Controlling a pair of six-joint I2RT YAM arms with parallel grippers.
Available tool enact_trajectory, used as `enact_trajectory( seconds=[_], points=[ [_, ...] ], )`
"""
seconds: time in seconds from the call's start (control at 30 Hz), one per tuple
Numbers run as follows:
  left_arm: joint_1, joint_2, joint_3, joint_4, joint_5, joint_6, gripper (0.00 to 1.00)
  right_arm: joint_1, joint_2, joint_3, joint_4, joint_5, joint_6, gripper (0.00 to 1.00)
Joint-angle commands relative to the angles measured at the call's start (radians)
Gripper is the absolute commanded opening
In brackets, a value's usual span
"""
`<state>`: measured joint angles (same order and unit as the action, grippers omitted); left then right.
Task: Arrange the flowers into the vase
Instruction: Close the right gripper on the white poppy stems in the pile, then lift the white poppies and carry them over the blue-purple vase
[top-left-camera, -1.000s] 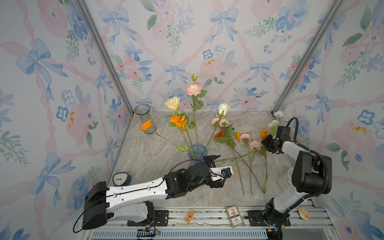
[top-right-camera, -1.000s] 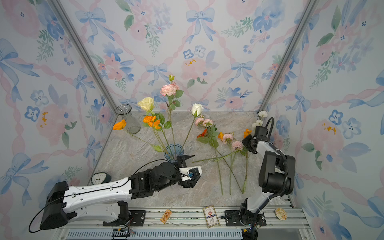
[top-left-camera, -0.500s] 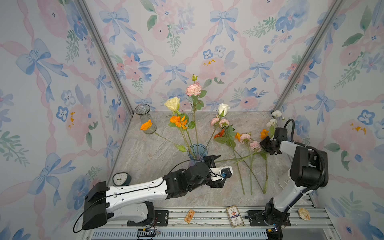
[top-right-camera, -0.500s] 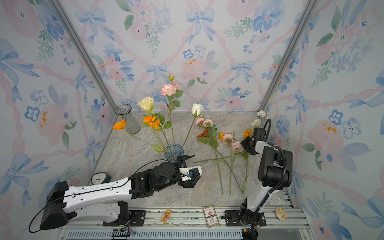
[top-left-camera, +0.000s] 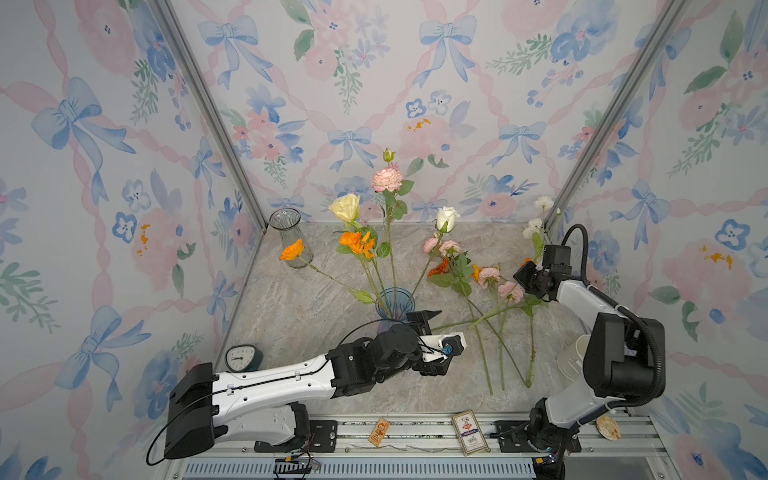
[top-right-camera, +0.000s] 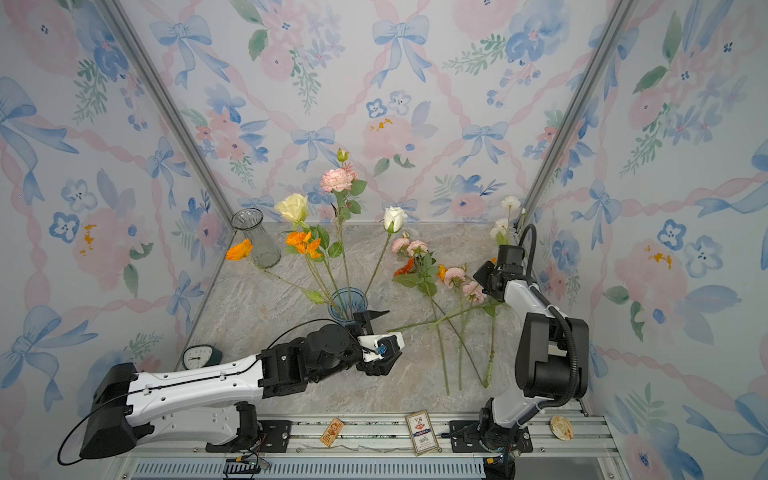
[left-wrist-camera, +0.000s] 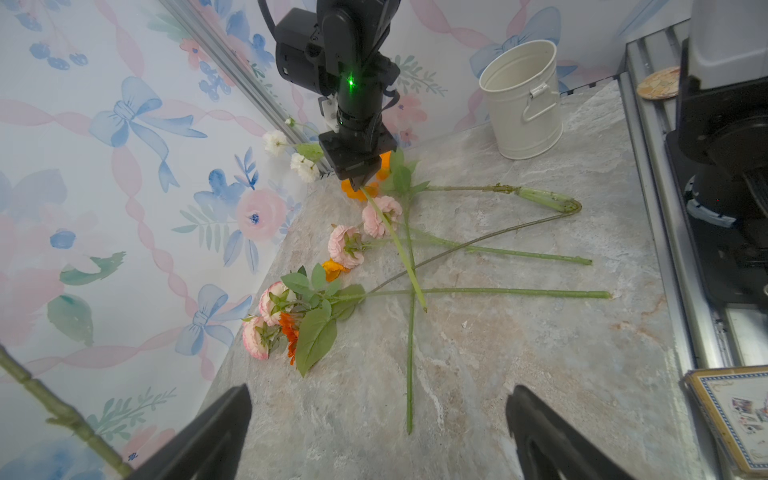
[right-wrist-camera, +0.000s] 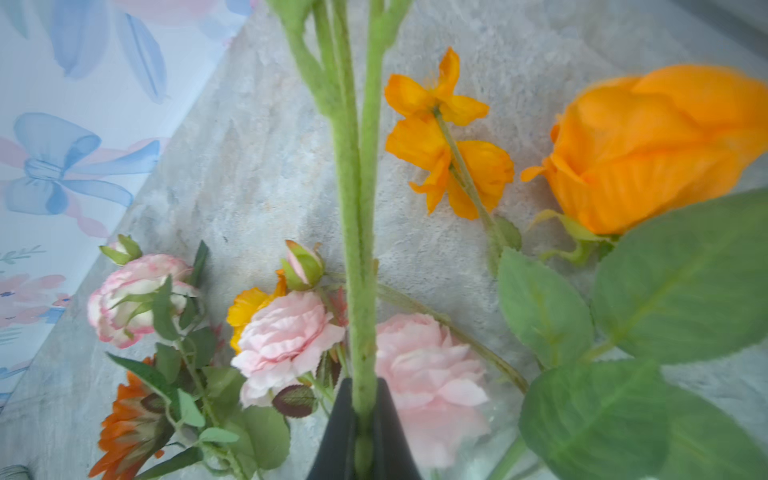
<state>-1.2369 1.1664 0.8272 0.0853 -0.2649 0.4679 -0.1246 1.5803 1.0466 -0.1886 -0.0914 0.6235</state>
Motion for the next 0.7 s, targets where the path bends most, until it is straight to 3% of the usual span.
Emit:
enact_trajectory(
  seconds=[0.0,0.17,0.4,0.67],
  points=[
    [-0.006,-0.017,-0.012,0.007,-0.01,-0.002,0.98,0.024,-0.08,0.034,-0.061,0.067,-0.04,0.0],
    [-0.006,-0.05,-0.01,-0.003,-0.027,0.012,0.98,0.083,-0.265,-0.05,0.031,0.093,-0.078,0.0],
    [-0.003,-0.158,-0.006,-0.039,-0.044,0.033,0.98,0.284,-0.542,-0.113,0.148,0.269,-0.196,0.0],
    [-0.003,-0.273,-0.045,-0.102,-0.042,-0.162,0.98,0.575,-0.7,-0.028,0.326,0.347,-0.413,0.0]
  ],
)
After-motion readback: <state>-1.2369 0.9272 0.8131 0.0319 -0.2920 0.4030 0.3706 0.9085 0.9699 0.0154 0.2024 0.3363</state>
